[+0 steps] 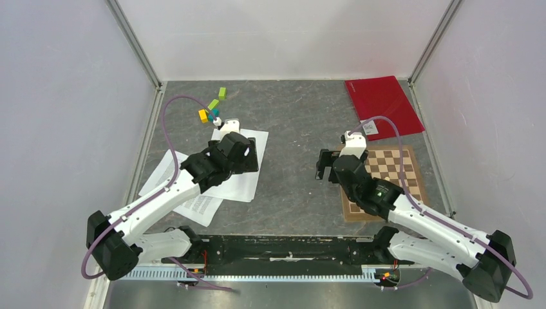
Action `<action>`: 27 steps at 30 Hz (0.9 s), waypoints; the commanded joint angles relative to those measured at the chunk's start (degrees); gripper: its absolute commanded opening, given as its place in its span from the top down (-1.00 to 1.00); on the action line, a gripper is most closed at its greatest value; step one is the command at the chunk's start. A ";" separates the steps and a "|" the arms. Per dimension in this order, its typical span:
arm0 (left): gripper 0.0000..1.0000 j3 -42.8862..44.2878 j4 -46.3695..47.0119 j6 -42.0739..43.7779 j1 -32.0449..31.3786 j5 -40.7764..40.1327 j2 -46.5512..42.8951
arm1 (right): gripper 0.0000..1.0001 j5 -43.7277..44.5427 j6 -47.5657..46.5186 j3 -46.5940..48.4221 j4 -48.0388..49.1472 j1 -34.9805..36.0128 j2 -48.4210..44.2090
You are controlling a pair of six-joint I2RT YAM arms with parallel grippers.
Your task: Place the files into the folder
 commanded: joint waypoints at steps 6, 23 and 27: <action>-1.00 3.76 -0.06 2.37 0.75 8.86 -1.67 | -0.97 -2.76 -1.87 7.28 5.35 -14.14 5.72; -0.99 8.53 1.74 4.63 3.54 18.90 4.31 | -0.97 -28.85 6.91 6.12 32.22 -51.95 32.35; -0.98 9.04 2.54 3.81 4.25 19.84 5.74 | -0.97 -27.41 5.50 9.93 37.30 -55.46 39.17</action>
